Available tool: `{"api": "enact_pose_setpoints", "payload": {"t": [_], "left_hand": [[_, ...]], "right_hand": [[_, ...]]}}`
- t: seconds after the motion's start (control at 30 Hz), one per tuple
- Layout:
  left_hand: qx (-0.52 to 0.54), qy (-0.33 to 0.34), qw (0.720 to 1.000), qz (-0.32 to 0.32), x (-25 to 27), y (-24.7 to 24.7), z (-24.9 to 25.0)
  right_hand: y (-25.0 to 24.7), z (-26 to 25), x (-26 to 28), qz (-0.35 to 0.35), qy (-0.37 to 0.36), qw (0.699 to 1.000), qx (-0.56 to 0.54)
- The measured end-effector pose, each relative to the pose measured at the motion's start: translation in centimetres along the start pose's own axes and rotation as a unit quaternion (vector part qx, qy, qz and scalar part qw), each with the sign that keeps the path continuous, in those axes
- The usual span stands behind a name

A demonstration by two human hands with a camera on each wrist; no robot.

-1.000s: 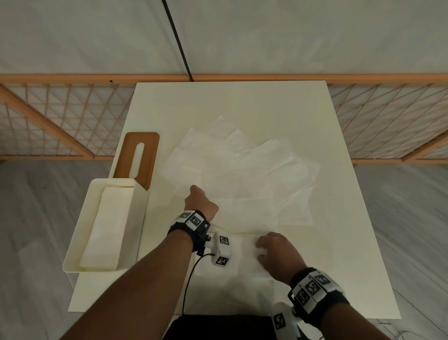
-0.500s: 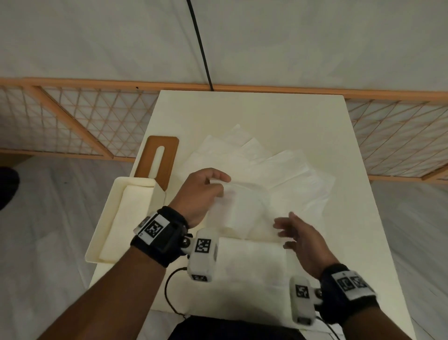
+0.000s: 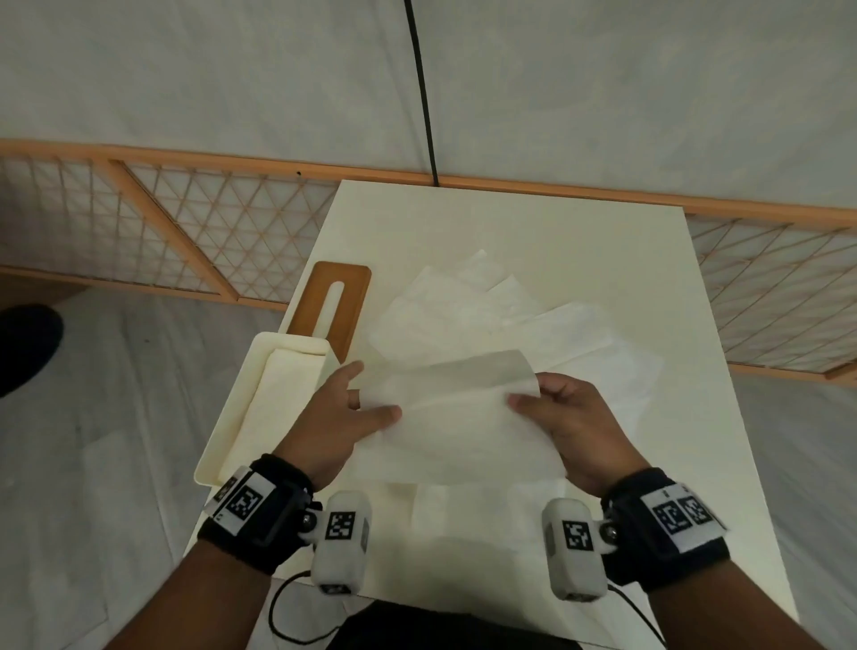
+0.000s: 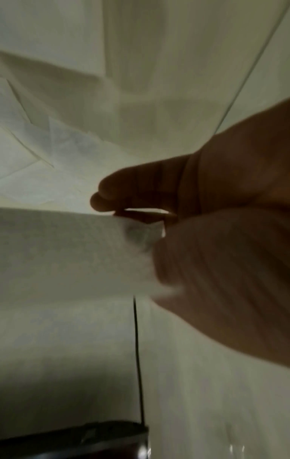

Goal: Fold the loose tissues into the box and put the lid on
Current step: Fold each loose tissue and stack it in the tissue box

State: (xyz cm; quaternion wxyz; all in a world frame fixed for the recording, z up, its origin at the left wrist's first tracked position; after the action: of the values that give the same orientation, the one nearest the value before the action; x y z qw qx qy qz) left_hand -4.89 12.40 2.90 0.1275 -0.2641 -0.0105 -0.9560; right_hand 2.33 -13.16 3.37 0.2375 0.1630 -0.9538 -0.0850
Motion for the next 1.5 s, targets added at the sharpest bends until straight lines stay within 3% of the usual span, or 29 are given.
{"api": "enact_pose_setpoints", "payload": {"t": [0.2,0.37,0.47,0.6,0.73,0.9,1.1,1.2,1.27,1.37,1.5], "left_hand": [[0.005,0.010,0.999,-0.044,0.3,1.1,1.3],[0.070,0.107,0.990,-0.066,1.1,1.7,3.8],[0.102,0.129,0.980,-0.108,1.3,2.6,4.0],[0.125,0.136,0.977,-0.107,1.2,3.0,3.3],[0.088,0.156,0.979,-0.098,1.0,2.6,2.5],[0.057,0.145,0.978,-0.135,1.2,2.4,2.3],[0.113,0.066,0.978,-0.161,0.6,2.1,0.7],[-0.039,0.087,0.992,-0.079,-0.4,1.6,-0.7],[-0.174,0.105,0.977,-0.063,-1.0,1.8,-2.0],[-0.250,0.079,0.965,-0.035,-1.8,2.2,-4.9],[-0.388,0.076,0.917,-0.045,-2.6,4.4,-8.8]], "right_hand": [[-0.6,-2.4,0.7,0.007,-0.072,0.992,0.103],[-1.6,-3.6,1.9,0.012,-0.096,0.995,-0.016],[-2.4,-3.4,2.3,0.021,-0.092,0.995,-0.044],[-2.8,-2.0,2.5,0.004,-0.062,0.993,-0.101],[-3.4,-1.2,2.7,0.015,-0.031,0.993,-0.111],[-3.3,-1.5,3.2,-0.016,0.000,0.990,-0.140],[-3.9,0.0,2.2,0.006,0.010,0.998,0.059],[-4.2,1.1,1.9,0.017,0.022,0.995,0.100],[-4.7,2.3,1.7,0.035,0.028,0.991,0.124],[-5.9,5.4,1.6,0.062,0.065,0.981,0.171],[-7.6,9.4,1.3,0.106,0.086,0.927,0.349]]}}
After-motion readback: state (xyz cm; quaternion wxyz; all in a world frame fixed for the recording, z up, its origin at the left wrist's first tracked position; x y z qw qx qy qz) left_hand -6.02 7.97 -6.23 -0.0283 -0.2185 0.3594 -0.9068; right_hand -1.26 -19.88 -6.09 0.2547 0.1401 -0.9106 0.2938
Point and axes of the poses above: each hand's wrist, its own x-axis away from the middle knuckle, its own y-axis out of the palm, z = x × y, the point moved 6 cm from there along -x, towards the middle knuckle, and after that the axes turned 2 degrees about y, right-handed, at the moved point
